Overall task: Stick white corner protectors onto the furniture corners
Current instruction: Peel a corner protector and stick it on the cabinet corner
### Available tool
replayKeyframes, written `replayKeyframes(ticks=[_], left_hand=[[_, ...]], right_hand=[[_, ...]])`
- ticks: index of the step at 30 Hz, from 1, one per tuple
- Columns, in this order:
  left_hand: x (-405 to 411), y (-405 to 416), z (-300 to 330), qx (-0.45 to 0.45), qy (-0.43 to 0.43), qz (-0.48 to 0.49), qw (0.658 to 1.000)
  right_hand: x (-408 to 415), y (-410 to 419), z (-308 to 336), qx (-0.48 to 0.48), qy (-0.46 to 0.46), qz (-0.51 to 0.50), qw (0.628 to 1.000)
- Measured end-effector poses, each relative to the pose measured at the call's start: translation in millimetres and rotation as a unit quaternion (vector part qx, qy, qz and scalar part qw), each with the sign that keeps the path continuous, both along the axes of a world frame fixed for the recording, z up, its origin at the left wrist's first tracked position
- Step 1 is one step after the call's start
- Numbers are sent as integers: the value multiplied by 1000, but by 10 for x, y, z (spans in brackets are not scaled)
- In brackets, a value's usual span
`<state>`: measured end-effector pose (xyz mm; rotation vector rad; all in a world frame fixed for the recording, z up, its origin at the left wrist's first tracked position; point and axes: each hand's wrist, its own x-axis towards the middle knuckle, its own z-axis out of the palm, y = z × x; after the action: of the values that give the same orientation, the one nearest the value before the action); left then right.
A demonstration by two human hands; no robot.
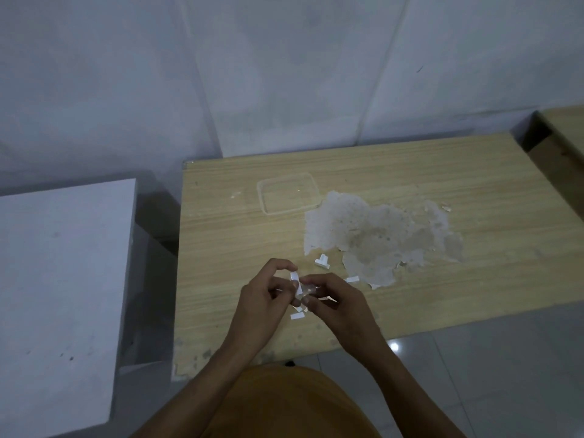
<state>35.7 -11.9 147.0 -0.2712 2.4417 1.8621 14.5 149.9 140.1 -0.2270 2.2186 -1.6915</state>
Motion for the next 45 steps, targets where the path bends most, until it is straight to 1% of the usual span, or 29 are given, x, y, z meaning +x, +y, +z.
replayKeyframes(ticks=[3, 9, 13, 17, 23, 28, 31, 35, 40, 43, 45], left_hand=[[-5, 24, 51, -2, 11, -4, 1000], [-16, 15, 127, -61, 46, -9, 997], [-49, -19, 199, -75, 51, -36, 995], [-66, -37, 249, -81, 42, -69, 993], [-75, -48, 292, -112, 50, -131, 984], [-104, -88, 297, -116, 37, -184, 975], [-124, -118, 287, -100, 25, -206, 973], [-147, -128, 288, -48, 9, -226, 973], [-201, -102, 288, -36, 11, -219, 975], [-217, -82, 256, -16, 14, -187, 982], [-209, -98, 193, -19, 15, -160, 987]], right_hand=[[-10, 19, 54, 20, 48, -1, 999], [-85, 92, 171, 29, 70, 41, 996], [-127, 140, 278, 51, 109, 70, 990], [-132, 184, 340, 55, 79, 66, 993], [-153, 253, 399, 91, 59, 74, 991], [-181, 341, 413, 106, 37, 99, 989], [-199, 387, 410, 116, 38, 113, 986], [-207, 452, 397, 115, 28, 112, 987], [-206, 496, 359, 109, 24, 102, 988], [-204, 535, 304, 97, 17, 72, 992], [-195, 570, 243, 88, 6, 50, 995]])
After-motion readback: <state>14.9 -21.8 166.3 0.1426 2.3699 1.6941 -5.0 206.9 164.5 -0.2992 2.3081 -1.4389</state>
